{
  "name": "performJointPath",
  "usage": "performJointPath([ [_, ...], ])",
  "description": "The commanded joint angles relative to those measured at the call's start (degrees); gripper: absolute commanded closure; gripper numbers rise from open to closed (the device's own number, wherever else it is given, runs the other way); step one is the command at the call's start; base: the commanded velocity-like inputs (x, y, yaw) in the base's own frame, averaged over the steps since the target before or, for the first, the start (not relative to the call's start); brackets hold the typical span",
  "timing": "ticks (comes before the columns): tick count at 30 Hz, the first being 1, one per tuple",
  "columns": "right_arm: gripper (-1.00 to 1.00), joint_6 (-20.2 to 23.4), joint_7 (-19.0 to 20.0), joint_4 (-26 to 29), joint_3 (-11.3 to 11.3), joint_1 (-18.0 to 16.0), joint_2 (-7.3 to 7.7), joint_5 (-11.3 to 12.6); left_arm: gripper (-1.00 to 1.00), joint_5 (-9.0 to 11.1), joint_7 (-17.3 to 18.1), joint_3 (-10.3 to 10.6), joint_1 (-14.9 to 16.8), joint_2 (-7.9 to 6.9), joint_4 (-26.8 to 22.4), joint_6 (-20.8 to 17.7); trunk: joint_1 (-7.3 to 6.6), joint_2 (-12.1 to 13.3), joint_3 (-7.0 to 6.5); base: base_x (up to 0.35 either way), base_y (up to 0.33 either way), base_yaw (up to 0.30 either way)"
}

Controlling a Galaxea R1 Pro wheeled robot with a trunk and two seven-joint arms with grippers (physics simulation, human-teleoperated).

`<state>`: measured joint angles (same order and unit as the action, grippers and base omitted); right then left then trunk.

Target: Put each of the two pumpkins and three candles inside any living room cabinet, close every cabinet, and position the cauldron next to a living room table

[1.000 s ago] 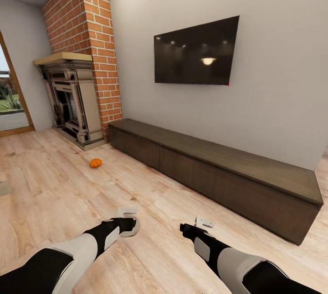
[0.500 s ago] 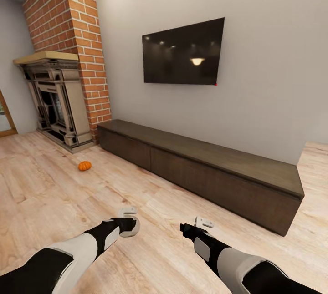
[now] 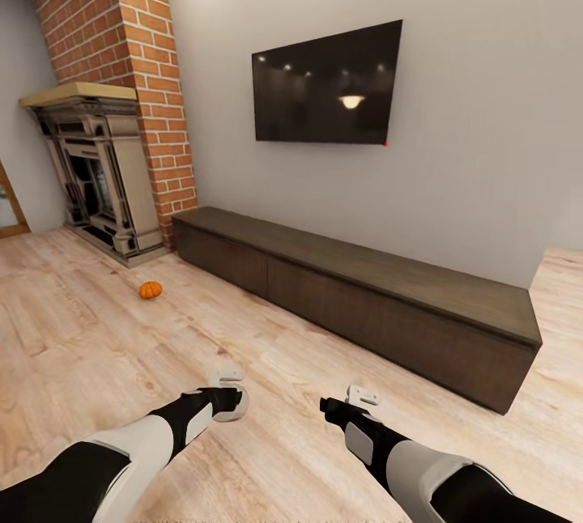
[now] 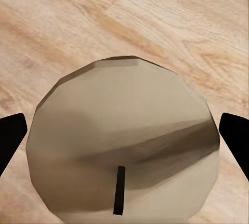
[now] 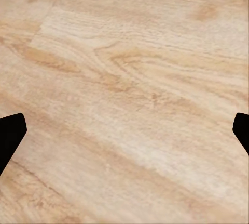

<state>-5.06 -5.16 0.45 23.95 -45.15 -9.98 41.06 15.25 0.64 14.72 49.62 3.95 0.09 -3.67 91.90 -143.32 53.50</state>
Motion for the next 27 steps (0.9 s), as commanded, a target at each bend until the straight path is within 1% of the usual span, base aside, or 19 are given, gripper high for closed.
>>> performJointPath([
  [1,-1.0,-0.1,-0.2,0.0,0.5,0.0,-0.02,0.5,1.0,0.6,0.1,0.5,0.0,0.0,0.0,-0.2,-0.02,0.0,0.15,0.0,0.0,0.0],
  [8,-1.0,-0.2,-0.2,0.0,0.5,0.0,-0.02,0.5,1.0,0.6,0.1,0.5,0.0,0.0,0.0,-0.2,-0.02,0.0,0.37,0.0,0.0,-0.026],
  [23,-1.0,-0.2,-0.1,0.0,0.5,0.0,-0.02,0.5,1.0,0.6,0.1,0.5,0.1,0.0,0.0,-0.2,-0.02,0.0,0.22,0.0,0.0,-0.279],
  [27,-1.0,-0.1,-0.1,0.0,0.5,0.0,-0.02,0.5,1.0,0.6,0.1,0.5,0.0,-0.01,0.0,-0.2,-0.02,0.0,0.24,0.0,0.0,-0.078],
])
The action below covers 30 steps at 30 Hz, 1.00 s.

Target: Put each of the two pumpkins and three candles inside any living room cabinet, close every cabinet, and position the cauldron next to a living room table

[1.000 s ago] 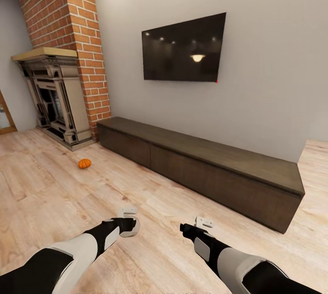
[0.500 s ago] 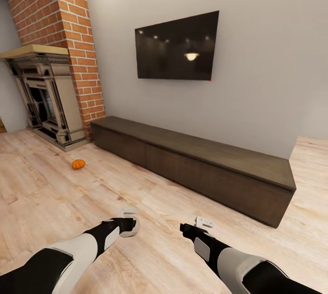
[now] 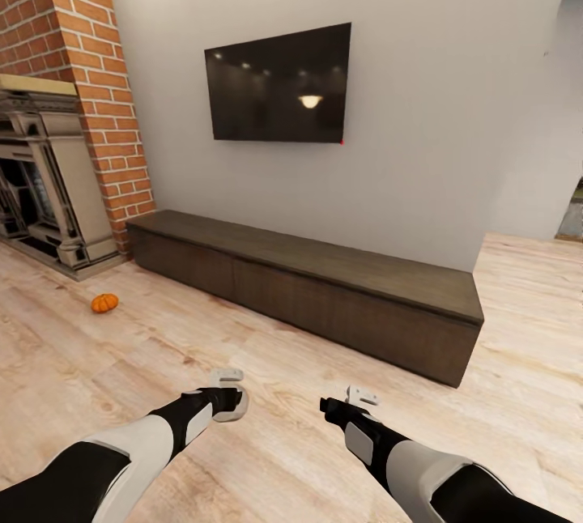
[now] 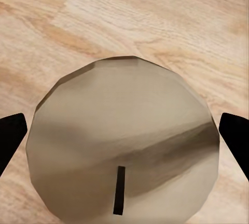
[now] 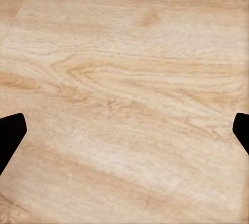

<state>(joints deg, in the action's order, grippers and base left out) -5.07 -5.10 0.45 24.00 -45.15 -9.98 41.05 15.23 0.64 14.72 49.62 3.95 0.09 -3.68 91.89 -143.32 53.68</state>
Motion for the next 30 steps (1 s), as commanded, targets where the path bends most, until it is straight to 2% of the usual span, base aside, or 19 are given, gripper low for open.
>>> performJointPath([
  [1,-1.0,-0.1,-0.2,0.0,0.5,0.0,-0.02,0.5,1.0,0.6,0.1,0.5,0.0,0.0,0.0,-0.2,-0.01,0.0,0.08,0.0,0.0,-0.026],
  [23,-1.0,-0.1,-0.3,0.0,0.4,0.0,-0.02,0.5,1.0,0.6,0.1,0.5,0.0,0.0,0.0,-0.2,-0.01,0.0,1.98,0.0,0.0,-0.002],
  [30,-1.0,-0.1,-0.3,0.0,0.4,0.0,-0.02,0.5,1.0,0.6,0.1,0.5,0.0,0.0,0.0,-0.2,-0.01,0.0,2.15,0.0,0.0,-0.057],
])
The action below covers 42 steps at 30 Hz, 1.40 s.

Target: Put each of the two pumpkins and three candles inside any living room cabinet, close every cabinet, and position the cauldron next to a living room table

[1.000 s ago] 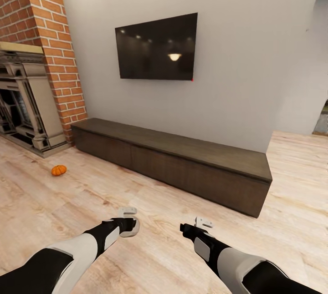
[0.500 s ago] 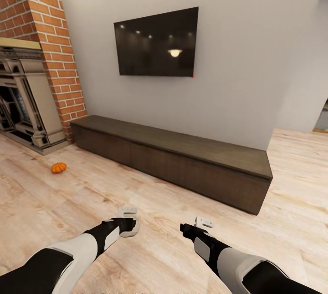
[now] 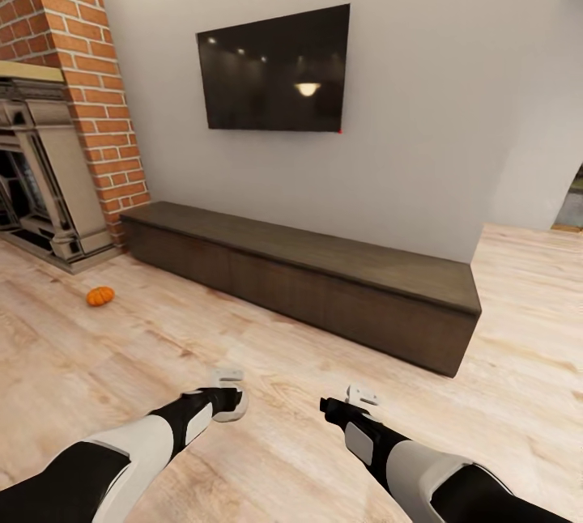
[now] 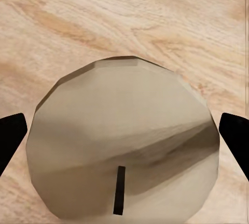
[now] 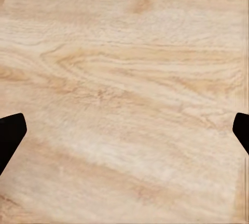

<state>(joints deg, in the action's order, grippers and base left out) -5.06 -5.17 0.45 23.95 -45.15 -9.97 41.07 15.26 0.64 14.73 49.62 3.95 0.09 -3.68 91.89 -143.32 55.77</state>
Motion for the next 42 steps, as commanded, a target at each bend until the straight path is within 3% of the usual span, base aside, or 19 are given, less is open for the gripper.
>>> performJointPath([
  [1,-1.0,-0.1,-0.2,0.0,0.5,0.0,-0.02,0.5,1.0,0.6,0.1,0.5,0.0,0.0,0.0,-0.2,-0.01,0.0,0.06,0.0,0.0,-0.236],
  [14,-1.0,-0.1,-0.2,0.0,0.5,0.0,-0.02,0.5,1.0,0.6,0.1,0.5,0.0,-0.04,0.0,-0.2,-0.01,0.0,0.09,0.0,0.0,-0.279],
  [24,-1.0,-0.2,-0.2,0.0,0.5,0.0,-0.02,0.5,1.0,0.6,0.1,0.5,0.0,-0.08,0.0,-0.2,-0.01,0.0,0.13,0.0,0.0,-0.067],
  [42,-1.0,-0.2,-0.2,0.0,0.5,0.0,-0.02,0.5,1.0,0.7,0.1,0.5,0.0,-0.16,0.0,-0.1,-0.01,0.0,0.13,0.0,0.0,-0.214],
])
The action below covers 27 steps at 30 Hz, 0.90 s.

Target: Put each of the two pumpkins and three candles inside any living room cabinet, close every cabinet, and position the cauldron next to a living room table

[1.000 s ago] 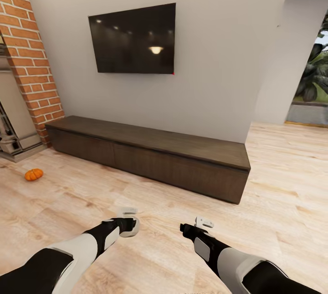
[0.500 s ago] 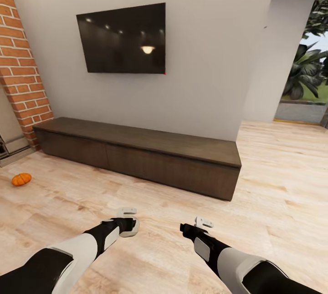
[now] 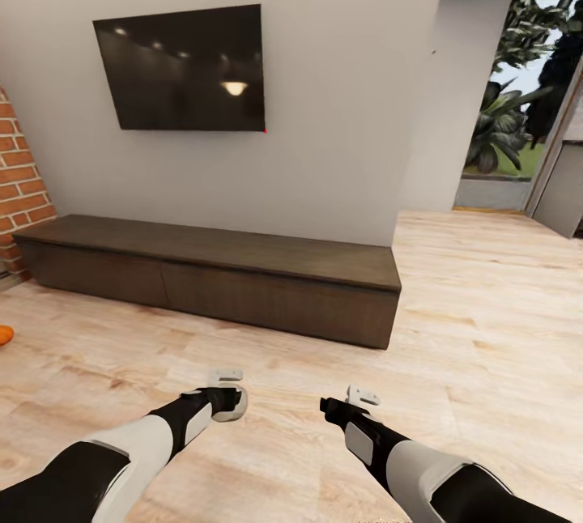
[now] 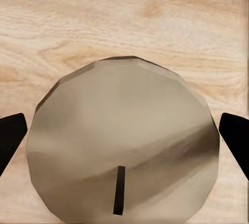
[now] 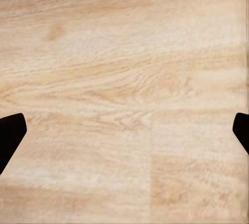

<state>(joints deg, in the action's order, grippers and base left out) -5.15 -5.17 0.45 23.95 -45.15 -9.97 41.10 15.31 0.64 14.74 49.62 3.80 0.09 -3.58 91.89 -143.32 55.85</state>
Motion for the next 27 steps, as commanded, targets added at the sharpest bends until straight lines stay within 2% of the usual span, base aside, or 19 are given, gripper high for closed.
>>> performJointPath([
  [1,-1.0,-0.1,-0.2,0.0,0.5,0.0,-0.02,0.5,1.0,0.6,0.1,0.5,0.0,-0.03,0.0,-0.2,-0.01,0.0,0.05,0.0,0.0,-0.131],
  [9,-1.0,-0.1,-0.2,0.0,0.5,0.0,-0.02,0.5,1.0,0.6,0.1,0.5,0.0,-0.18,0.0,-0.1,-0.01,0.0,0.05,0.0,0.0,-0.084],
  [19,-1.0,-0.1,-0.2,0.0,0.5,0.0,-0.02,0.5,1.0,0.6,0.1,0.4,0.0,-0.28,-0.1,-0.1,-0.01,0.0,0.05,0.002,0.005,-0.009],
  [27,-1.0,-0.1,-0.2,0.0,0.5,0.0,-0.02,0.5,1.0,0.6,0.1,0.5,0.1,-0.28,-0.1,-0.1,-0.01,0.0,0.05,0.135,0.238,0.0],
])
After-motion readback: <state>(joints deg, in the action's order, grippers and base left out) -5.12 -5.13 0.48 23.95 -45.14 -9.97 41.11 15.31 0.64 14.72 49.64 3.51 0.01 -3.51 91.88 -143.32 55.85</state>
